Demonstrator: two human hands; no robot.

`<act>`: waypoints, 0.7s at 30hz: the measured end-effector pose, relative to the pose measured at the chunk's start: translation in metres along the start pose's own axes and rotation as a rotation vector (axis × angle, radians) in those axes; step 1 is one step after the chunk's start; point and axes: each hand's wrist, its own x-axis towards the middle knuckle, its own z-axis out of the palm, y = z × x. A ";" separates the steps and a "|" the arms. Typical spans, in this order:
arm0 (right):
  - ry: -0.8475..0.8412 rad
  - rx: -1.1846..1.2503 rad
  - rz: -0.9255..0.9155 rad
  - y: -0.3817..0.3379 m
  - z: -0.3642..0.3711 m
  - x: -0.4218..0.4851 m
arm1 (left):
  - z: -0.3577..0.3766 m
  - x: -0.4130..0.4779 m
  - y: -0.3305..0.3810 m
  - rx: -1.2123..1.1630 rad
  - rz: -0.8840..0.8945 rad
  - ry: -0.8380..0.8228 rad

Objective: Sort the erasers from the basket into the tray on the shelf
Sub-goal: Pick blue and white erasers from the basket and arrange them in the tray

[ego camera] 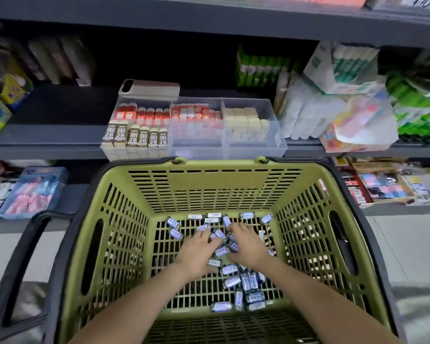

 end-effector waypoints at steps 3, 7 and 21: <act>-0.013 0.073 -0.038 0.014 -0.006 -0.001 | 0.005 0.004 0.002 0.028 0.048 0.018; -0.011 0.179 0.004 0.033 -0.016 -0.007 | 0.005 0.007 -0.003 -0.122 0.041 0.044; -0.041 0.794 -0.164 -0.062 -0.087 -0.037 | -0.066 -0.011 0.009 -2.307 -0.613 -0.222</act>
